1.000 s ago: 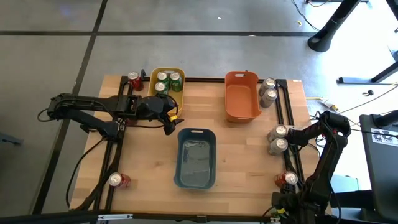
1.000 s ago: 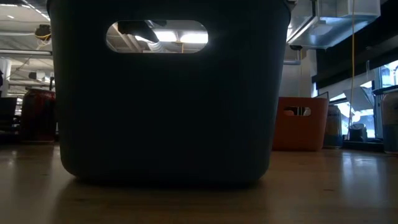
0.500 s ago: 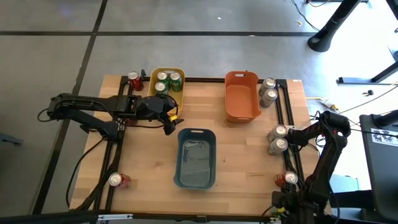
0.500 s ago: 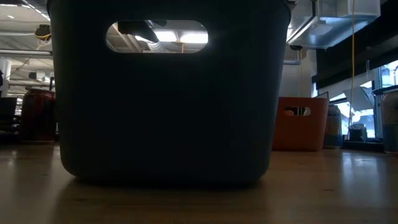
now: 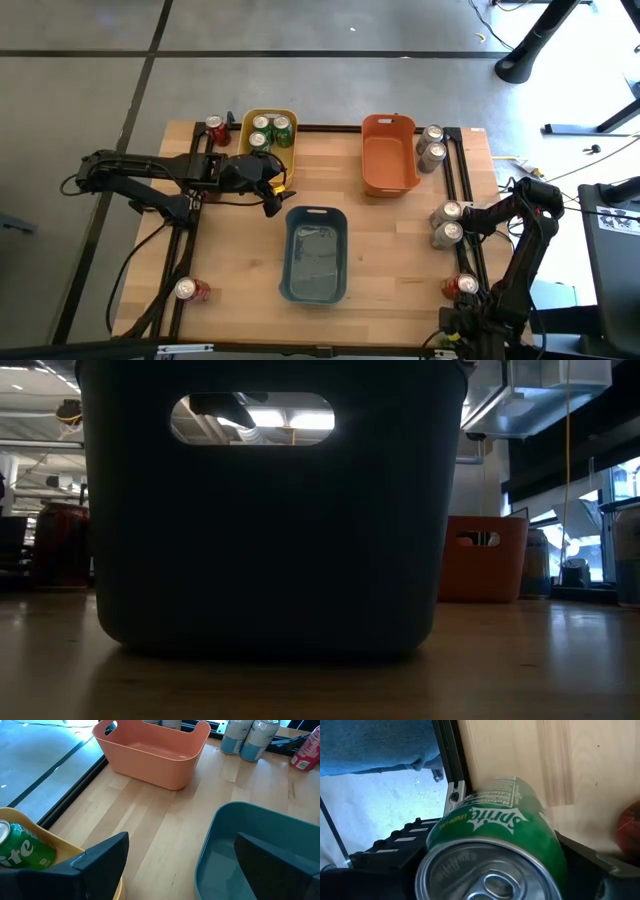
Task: Sort soda cans
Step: Put the green soda can into the yellow bin
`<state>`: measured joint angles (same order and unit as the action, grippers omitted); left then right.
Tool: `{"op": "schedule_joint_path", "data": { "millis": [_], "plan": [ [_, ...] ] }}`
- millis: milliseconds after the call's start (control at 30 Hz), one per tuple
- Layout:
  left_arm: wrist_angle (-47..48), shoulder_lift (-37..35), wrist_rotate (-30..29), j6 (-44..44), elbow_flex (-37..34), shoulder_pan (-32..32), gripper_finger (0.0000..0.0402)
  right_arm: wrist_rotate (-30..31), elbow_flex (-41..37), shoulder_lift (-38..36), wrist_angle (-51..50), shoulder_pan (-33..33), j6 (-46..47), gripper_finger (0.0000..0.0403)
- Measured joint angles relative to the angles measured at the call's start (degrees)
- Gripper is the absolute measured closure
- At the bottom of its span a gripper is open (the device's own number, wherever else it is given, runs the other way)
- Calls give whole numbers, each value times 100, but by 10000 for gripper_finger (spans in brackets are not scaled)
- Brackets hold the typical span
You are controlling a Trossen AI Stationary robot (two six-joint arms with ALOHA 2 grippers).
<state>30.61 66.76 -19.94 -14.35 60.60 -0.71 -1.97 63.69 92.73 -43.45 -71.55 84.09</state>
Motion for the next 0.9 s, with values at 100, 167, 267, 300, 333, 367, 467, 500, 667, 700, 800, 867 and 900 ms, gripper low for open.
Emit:
{"op": "schedule_joint_path", "data": {
  "millis": [100, 167, 267, 300, 333, 367, 467, 500, 667, 700, 800, 867, 900],
  "plan": [
    [0, 0, 0, -1, 0, 0, 54, -49, 66, 17, -42, 78, 100, 83],
    [0, 0, 0, -1, 0, 0, 54, -26, 127, 17, -23, 117, 101, 83],
    [0, 0, 0, -2, 0, 0, 54, 54, 261, -4, -65, 305, 96, 84],
    [0, 0, 0, 0, 0, 0, 54, 93, 326, -5, -71, 362, 58, 84],
    [0, 0, 0, 0, 0, 0, 54, 160, 396, -5, -85, 424, -36, 84],
    [0, 0, 0, 0, 0, 0, 54, 235, 461, -8, -116, 501, -134, 85],
    [0, 0, 0, 0, 2, 0, 54, 474, 580, -20, -181, 762, -474, 85],
    [0, 0, 0, 7, 2, 0, 54, 559, 616, -23, -191, 851, -602, 85],
    [0, 0, 0, 109, 2, 0, 54, 702, 910, -57, -445, 1333, -1240, 88],
    [0, 0, 0, 123, 2, 0, 54, 732, 980, -57, -571, 1429, -1389, 88],
    [7, 0, 0, 129, 2, 0, 54, 844, 1244, -57, -950, 1729, -1854, 88],
    [47, 0, 0, 129, 2, 0, 54, 947, 1476, -57, -1400, 1947, -2152, 89],
    [66, 0, 0, 120, 2, 0, 54, 1042, 1597, -57, -1619, 2058, -2325, 90]
  ]
}}
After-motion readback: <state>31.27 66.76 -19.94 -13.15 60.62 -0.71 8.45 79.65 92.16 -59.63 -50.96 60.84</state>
